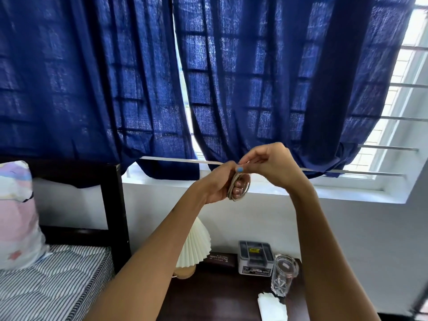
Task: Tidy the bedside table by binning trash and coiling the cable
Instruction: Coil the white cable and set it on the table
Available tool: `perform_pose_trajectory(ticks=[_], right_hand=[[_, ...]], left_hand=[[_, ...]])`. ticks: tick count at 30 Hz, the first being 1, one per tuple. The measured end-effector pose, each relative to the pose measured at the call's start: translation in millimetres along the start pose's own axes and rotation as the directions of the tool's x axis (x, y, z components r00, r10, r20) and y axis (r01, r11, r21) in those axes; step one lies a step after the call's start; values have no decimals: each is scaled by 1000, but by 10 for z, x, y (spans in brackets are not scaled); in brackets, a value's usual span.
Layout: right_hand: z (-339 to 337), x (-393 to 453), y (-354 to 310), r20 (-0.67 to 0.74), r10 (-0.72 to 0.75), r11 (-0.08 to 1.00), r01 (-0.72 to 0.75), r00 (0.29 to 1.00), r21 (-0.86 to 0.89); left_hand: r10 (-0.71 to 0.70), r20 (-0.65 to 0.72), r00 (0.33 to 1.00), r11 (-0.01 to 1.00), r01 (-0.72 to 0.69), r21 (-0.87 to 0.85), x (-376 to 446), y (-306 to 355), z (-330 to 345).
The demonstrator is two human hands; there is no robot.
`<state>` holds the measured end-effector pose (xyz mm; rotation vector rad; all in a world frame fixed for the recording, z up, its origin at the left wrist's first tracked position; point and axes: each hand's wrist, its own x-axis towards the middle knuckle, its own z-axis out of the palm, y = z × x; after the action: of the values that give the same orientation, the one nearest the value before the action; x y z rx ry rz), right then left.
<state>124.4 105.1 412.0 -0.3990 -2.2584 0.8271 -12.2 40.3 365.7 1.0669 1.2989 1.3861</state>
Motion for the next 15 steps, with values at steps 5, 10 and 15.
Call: perform_pose_trajectory(ticks=[5, 10, 15], right_hand=[[-15, 47, 185, 22, 12, 947, -19, 1000, 320], [30, 35, 319, 91, 82, 891, -114, 992, 439], [57, 29, 390, 159, 80, 887, -143, 984, 439]], left_hand=[[27, 141, 990, 999, -22, -35, -7, 28, 72], [28, 221, 975, 999, -20, -42, -4, -49, 36], [89, 93, 992, 996, -86, -36, 29, -120, 27]])
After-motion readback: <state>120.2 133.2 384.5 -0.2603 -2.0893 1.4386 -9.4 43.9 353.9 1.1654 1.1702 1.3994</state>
